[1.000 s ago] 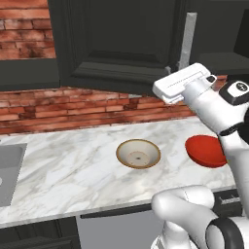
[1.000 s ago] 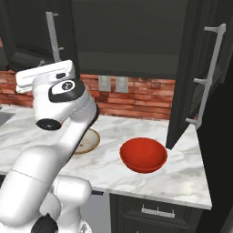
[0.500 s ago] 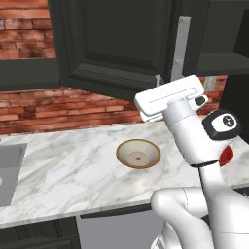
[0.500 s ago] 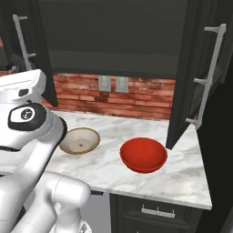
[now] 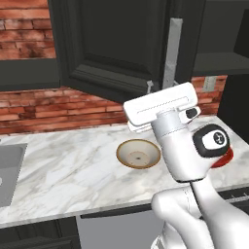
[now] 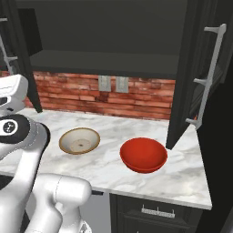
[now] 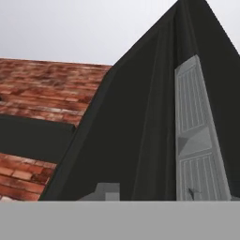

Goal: Open the cabinet. Pick the bowls from the counter and place them in the cabinet. Then close the cabinet.

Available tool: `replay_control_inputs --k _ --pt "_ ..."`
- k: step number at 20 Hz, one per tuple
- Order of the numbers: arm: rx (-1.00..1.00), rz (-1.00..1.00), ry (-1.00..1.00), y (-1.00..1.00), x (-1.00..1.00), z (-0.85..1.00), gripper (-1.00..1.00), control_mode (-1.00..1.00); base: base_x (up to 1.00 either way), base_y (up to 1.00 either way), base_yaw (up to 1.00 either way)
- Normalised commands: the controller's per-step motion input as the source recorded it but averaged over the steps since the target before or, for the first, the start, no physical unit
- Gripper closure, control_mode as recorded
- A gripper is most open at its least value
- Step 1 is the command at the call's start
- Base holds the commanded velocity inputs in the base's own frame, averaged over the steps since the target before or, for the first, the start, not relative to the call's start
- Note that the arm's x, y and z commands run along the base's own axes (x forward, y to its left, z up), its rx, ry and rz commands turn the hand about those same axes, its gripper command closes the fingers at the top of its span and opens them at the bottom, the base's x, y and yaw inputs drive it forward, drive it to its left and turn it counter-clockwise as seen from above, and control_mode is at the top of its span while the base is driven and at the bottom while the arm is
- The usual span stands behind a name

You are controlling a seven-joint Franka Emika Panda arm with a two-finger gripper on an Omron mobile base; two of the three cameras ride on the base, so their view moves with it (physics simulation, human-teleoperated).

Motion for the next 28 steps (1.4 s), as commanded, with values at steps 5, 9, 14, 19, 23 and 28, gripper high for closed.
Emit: replay_control_inputs --k 5,9,14,19,23,28 --pt "0.00 0.00 -0.09 -0.50 -1.00 0.41 1.00 -1.00 0.00 0.00 0.00" --pt "0.06 0.00 -0.11 -1.00 -1.00 0.32 -1.00 -1.00 0.00 0.00 0.00" --pt "0.13 0.00 -0.15 -1.00 -1.00 0.31 -1.00 -1.00 0.00 0.00 0.00" --pt "0.16 0.00 -0.21 -1.00 -1.00 0.41 -1.00 -1.00 0.00 0.00 0.00" --pt "0.15 0.00 -0.23 -1.00 -1.00 0.49 -1.00 -1.00 0.00 0.00 0.00" --pt "0.14 0.00 -0.16 -1.00 -1.00 0.45 -1.00 -1.00 0.00 0.00 0.00"
